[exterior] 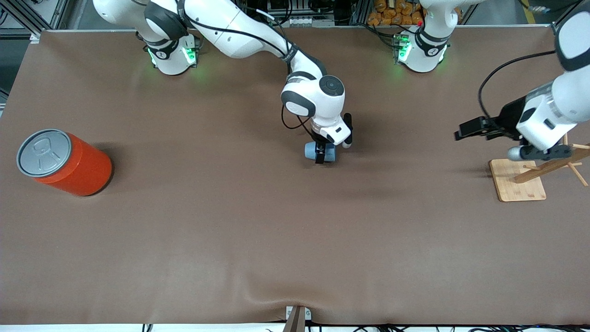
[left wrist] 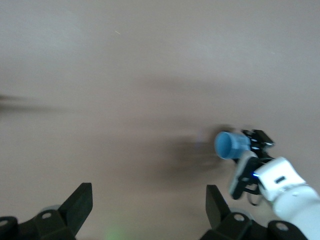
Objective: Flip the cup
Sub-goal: 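Carry the blue cup with the right gripper to the table middle, then lay the cup down with the right gripper while the left gripper approaches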
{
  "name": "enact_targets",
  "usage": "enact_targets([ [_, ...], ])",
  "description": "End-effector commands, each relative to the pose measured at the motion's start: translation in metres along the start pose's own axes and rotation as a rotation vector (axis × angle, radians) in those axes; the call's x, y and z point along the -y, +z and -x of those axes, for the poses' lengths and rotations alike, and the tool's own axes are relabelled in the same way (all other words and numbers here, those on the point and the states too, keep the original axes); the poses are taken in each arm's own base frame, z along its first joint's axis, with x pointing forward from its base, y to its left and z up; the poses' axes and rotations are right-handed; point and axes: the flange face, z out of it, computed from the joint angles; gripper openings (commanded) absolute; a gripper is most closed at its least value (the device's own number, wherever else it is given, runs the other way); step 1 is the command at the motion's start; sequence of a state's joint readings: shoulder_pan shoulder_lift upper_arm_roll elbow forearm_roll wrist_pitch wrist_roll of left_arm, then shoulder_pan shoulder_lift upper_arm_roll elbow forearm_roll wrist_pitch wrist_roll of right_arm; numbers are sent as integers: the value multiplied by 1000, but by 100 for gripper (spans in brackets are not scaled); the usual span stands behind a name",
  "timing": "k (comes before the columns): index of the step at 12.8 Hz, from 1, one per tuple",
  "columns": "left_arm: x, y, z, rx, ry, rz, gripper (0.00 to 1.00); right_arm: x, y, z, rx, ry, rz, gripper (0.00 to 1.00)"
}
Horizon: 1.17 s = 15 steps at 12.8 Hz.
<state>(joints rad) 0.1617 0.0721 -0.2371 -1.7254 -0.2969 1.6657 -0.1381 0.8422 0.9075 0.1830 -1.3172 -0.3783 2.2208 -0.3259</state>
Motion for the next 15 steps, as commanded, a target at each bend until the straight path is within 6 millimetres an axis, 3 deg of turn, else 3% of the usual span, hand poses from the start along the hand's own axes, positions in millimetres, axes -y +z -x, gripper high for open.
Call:
enact_targets([
  [1, -1, 31, 0, 13, -51, 113, 100, -5, -2, -4, -1, 6, 24, 100],
  [5, -5, 98, 4, 92, -113, 244, 100, -5, -24, -2, 30, 13, 15, 100],
  [7, -14, 127, 9, 110, -119, 253, 100, 1, -44, -3, 55, 7, 8, 100],
  [10, -6, 170, 3, 185, -133, 253, 100, 10, -75, -5, 70, 22, -8, 100],
  [11, -7, 183, 3, 202, -137, 275, 100, 1, -92, 0, 73, 50, 0, 100],
  [13, -2, 207, 2, 197, -161, 336, 100, -44, -118, 29, 68, 136, -10, 100],
  [14, 0, 216, 1, 197, -153, 362, 100, -70, -136, 46, 53, 181, 6, 100],
  [15, 4, 226, -1, 210, -152, 388, 100, -108, -150, 75, 41, 247, 21, 100],
])
